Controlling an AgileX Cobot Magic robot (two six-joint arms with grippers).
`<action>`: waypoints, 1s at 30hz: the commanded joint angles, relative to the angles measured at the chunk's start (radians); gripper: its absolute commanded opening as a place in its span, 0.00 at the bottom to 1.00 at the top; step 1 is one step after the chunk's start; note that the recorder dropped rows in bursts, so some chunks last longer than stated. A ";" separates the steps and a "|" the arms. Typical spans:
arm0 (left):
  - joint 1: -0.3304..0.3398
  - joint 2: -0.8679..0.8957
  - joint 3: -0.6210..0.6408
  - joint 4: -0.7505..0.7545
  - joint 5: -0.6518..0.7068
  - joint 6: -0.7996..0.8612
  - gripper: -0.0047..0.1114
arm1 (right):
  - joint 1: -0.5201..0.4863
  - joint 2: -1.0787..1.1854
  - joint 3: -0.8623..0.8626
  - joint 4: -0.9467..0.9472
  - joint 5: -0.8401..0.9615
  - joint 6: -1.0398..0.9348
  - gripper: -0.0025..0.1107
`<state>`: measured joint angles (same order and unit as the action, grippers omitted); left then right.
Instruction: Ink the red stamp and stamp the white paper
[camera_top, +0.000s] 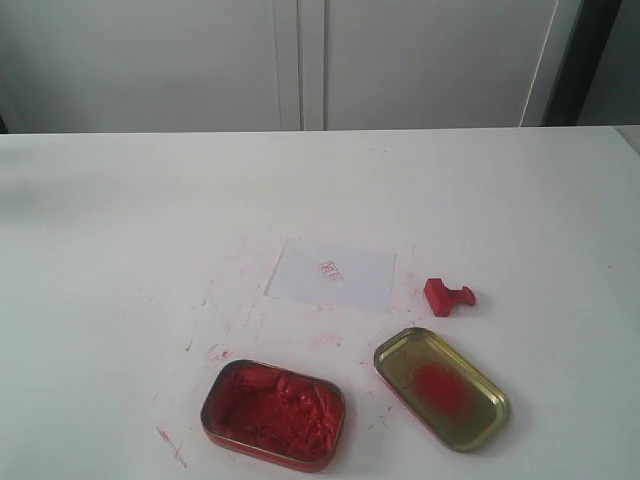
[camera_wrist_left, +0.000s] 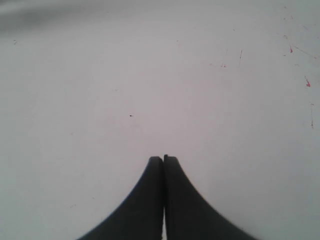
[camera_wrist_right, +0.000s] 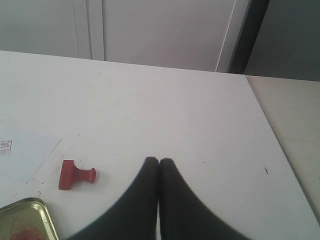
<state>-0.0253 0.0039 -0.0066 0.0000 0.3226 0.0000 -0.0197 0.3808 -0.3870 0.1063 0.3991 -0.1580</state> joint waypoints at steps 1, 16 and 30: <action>0.002 -0.004 0.007 -0.006 0.008 0.000 0.04 | 0.002 -0.004 0.004 -0.002 -0.004 0.005 0.02; 0.002 -0.004 0.007 -0.006 0.008 0.000 0.04 | 0.002 -0.004 0.004 -0.002 -0.004 0.005 0.02; 0.002 -0.004 0.007 -0.006 0.008 0.000 0.04 | 0.002 -0.200 0.084 -0.002 -0.001 0.005 0.02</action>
<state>-0.0253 0.0039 -0.0066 0.0000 0.3226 0.0000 -0.0197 0.2185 -0.3266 0.1063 0.4017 -0.1562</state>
